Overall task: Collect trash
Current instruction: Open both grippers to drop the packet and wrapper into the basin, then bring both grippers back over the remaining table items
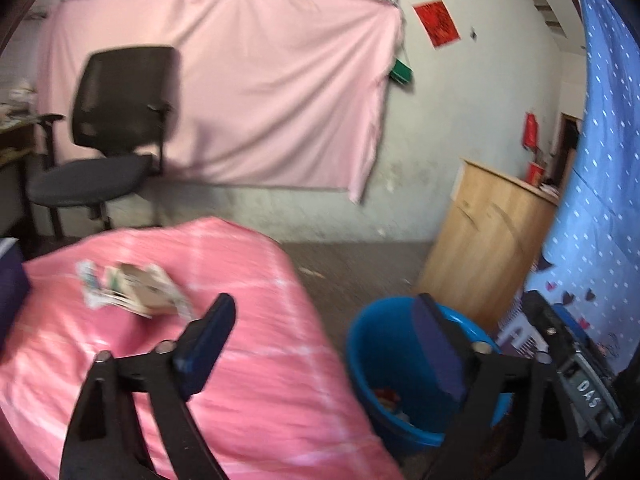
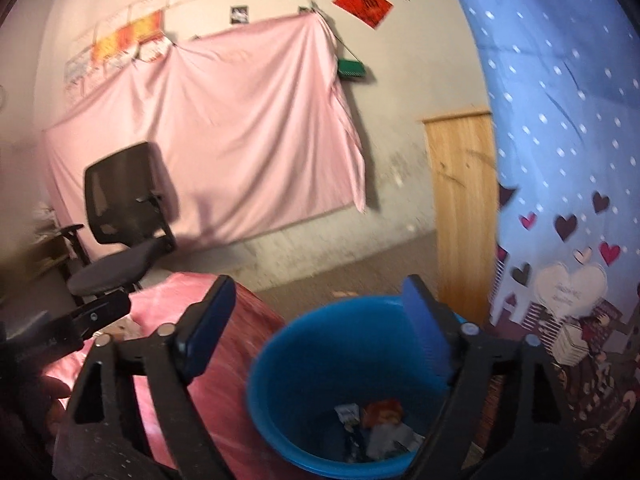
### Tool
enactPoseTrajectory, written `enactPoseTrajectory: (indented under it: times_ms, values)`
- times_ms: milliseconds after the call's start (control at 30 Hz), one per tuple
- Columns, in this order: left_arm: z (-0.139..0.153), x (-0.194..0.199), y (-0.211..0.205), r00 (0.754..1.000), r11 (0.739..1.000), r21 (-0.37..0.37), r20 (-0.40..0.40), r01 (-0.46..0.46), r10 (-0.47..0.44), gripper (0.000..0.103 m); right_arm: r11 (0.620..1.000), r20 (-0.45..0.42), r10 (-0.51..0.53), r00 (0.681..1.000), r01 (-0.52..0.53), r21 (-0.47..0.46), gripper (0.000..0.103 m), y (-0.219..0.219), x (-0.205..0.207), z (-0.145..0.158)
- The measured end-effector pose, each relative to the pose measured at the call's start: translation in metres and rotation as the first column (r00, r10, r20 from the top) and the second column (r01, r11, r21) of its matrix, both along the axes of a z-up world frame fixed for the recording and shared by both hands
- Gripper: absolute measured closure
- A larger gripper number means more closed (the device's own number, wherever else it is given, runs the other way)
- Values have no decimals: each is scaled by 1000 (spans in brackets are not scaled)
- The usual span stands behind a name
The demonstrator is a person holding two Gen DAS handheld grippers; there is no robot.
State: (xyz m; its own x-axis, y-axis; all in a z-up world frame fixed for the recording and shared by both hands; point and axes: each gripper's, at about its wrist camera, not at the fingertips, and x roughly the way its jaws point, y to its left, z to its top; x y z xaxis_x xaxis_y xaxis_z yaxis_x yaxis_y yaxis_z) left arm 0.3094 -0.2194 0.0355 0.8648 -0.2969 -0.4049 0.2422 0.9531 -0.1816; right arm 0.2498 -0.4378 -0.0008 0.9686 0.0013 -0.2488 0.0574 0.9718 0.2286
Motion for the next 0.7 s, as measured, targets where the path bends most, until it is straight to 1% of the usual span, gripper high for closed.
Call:
enactPoseTrajectory:
  times_ms: [33,67,100,167,233,467,600,700]
  values:
    - [3,-5,11,999,1000,-5,21,-28,28,8,1000,19,12,1000,-12,-5,3,6,0,3]
    - [5,-8,20,998,999,-8,34,-49,50,5,1000,33,20,999,-20,-10,0,10,-1,4]
    - [6,-11,29,996,997,-14,48,-73,74,2,999,51,31,998,-31,-16,0,16,-1,7]
    - [10,-19,48,990,993,-30,83,-116,118,2,998,90,53,995,-51,-25,0,28,-2,10]
    - [12,-28,67,982,988,-28,111,-150,152,2,997,125,78,989,-73,-37,0,41,-3,13]
    - [11,-52,112,952,969,10,188,-248,242,2,988,149,140,979,-129,-86,0,84,4,18]
    - [5,-63,129,935,957,28,221,-289,276,2,978,174,196,965,-179,-109,0,105,4,21]
    - [-2,-65,140,927,950,45,234,-310,292,2,967,198,235,952,-209,-145,0,123,1,24]
